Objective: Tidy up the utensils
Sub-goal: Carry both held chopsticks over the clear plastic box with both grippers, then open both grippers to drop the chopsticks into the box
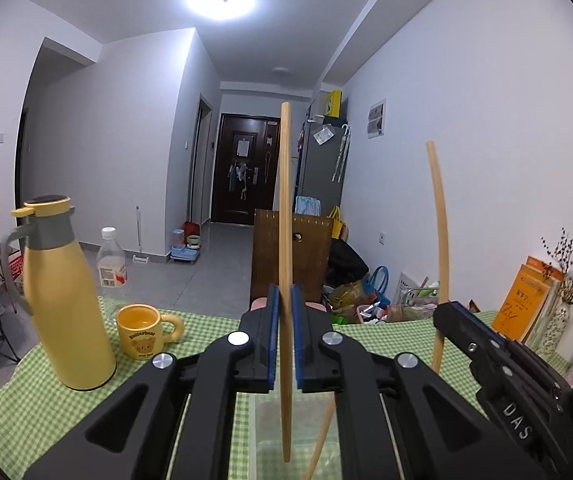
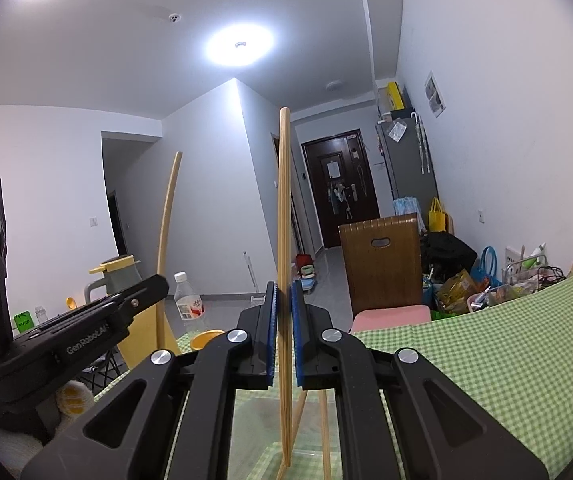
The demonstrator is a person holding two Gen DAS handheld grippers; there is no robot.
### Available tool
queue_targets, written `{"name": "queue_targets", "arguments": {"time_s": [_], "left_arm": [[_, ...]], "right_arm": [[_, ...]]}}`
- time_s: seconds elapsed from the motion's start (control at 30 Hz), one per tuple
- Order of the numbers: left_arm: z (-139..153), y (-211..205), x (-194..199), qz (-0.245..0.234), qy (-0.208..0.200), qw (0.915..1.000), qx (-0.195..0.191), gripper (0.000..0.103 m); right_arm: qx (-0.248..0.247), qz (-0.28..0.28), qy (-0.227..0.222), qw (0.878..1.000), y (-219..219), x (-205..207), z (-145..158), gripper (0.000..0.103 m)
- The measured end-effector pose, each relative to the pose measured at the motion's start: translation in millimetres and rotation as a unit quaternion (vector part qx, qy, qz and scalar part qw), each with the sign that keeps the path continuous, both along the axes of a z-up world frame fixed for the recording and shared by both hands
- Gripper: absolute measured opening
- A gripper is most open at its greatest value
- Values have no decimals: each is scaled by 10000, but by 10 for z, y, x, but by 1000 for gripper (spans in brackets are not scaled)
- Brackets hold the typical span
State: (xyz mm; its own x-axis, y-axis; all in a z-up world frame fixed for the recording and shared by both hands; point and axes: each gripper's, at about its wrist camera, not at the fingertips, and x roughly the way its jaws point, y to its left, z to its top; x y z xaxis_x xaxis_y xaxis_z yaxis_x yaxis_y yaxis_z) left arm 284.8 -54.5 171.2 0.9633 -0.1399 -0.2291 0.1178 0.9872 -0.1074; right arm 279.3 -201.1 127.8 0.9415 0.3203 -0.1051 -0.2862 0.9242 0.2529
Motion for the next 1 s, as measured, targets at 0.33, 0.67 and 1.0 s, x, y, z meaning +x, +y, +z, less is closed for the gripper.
{"name": "queue_targets", "arguments": {"time_s": [0.33, 0.67, 1.0], "left_arm": [[-485, -40, 300, -184, 285, 9993, 163, 4], [-692, -30, 391, -320, 447, 9983, 193, 4], [-757, 189, 240, -275, 473, 9985, 26, 56]], "right_arm": [[-284, 93, 161, 9994, 60, 109, -240, 7], [-517, 86, 294, 9982, 64, 113, -342, 7], [-744, 6, 552, 9957, 11, -27, -458, 41]]}}
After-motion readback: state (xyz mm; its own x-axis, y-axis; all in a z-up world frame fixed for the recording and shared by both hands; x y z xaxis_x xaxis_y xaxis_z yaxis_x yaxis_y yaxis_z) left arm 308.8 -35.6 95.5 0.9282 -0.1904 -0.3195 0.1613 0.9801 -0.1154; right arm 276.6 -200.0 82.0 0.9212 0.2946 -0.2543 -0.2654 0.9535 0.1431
